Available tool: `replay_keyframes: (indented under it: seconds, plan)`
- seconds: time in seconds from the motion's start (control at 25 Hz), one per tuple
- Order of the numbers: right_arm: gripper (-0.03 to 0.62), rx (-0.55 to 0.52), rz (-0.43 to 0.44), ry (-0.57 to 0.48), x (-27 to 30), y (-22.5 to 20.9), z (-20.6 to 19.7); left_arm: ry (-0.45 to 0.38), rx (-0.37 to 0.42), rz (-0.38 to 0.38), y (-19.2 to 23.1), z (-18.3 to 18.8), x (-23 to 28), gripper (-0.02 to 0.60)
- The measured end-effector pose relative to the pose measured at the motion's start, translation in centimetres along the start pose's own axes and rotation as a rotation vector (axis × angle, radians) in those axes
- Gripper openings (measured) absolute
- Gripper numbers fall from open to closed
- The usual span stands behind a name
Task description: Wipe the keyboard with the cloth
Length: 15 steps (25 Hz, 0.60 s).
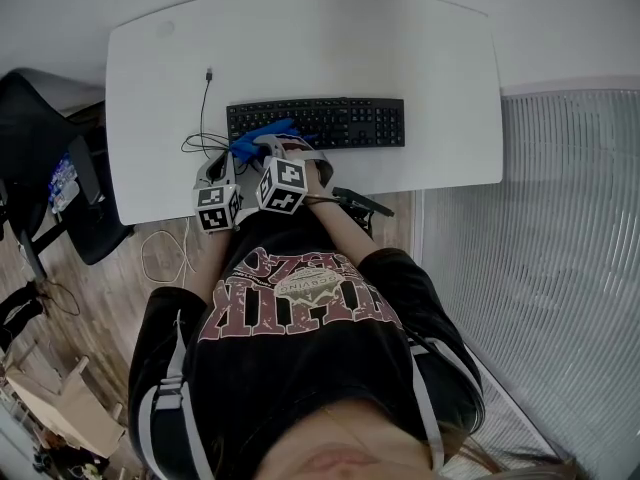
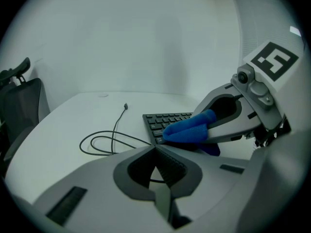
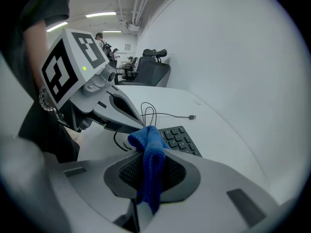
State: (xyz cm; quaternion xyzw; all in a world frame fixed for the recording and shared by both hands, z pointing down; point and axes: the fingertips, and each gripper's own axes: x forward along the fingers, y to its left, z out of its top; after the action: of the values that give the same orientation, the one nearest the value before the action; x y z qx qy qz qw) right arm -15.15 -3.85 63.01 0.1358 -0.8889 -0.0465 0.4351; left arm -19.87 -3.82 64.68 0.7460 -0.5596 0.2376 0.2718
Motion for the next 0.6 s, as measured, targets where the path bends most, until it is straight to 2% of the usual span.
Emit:
replay_keyframes:
  seconds: [0.6]
  plan:
    - [0.064, 0.083, -0.037, 0.018, -2.2, -1.5, -3.2, 0.005, -0.023, 0.042, 0.0, 0.0, 0.0, 0.029]
